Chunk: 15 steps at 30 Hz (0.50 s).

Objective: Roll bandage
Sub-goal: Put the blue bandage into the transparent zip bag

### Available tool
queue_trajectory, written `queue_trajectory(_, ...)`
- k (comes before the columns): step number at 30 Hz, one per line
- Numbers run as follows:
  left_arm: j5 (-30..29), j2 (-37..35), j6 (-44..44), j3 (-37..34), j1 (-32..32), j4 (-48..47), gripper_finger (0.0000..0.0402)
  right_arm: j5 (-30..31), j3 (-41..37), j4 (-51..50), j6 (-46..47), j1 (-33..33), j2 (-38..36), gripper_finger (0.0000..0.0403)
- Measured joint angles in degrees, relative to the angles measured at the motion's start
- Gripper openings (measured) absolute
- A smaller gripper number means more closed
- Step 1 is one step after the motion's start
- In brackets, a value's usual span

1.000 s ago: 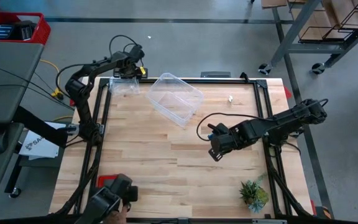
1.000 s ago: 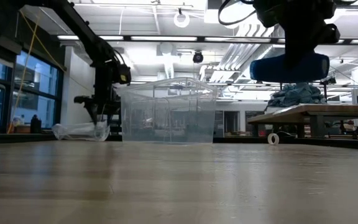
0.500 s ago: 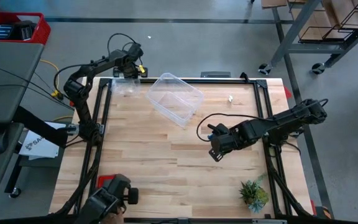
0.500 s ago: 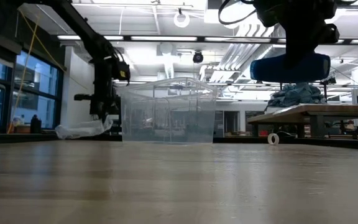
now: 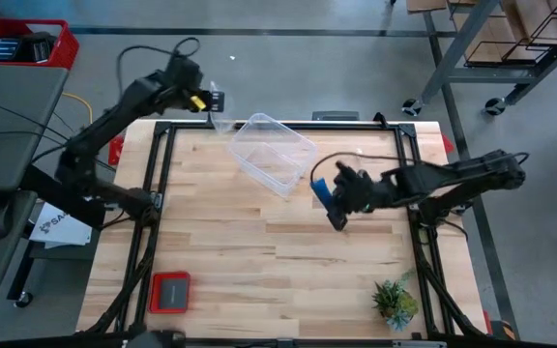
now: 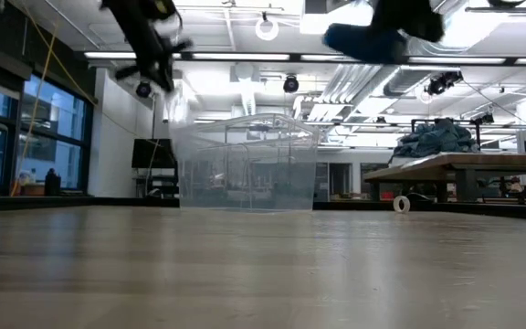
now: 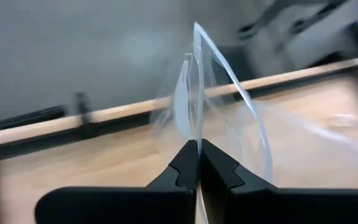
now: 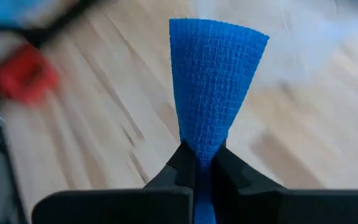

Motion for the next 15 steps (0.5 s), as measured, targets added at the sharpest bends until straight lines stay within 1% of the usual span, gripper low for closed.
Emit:
queue_trajectory(3, 1.8, -4.5, -3.9, 0.1, -4.8, 0.2, 0.0001, 0.0, 0.0, 9.9, -5.8, -2.5, -1.8, 0.0007)
queue_trajectory(7, 3.2, -6.6, -11.8, 0.1, -14.3, 2.5, 0.0, -1.5, 0.0, 26.6, -13.3, -6.1, -2.1, 0.0007)
queue_trajectory(9, 3.8, -6.3, -16.2, 0.1, -19.5, 7.7, 0.0, -3.3, 0.0, 34.0, -15.3, -7.8, -2.0, 0.0007)
queue_trajectory(12, 3.6, -4.5, -20.8, 0.1, -26.2, 19.5, 0.0, -8.0, 0.0, 43.0, -14.5, -10.2, -1.8, 0.0007)
queue_trajectory(14, 1.6, -2.8, -21.6, 0.1, -28.9, 25.9, 0.0, -10.9, 0.0, 45.9, -12.3, -11.2, -1.7, 0.0007)
queue_trajectory(15, -0.5, -1.8, -21.4, 0.1, -29.9, 28.0, 0.0, -11.8, 0.0, 46.3, -10.7, -11.3, -1.8, 0.0007)
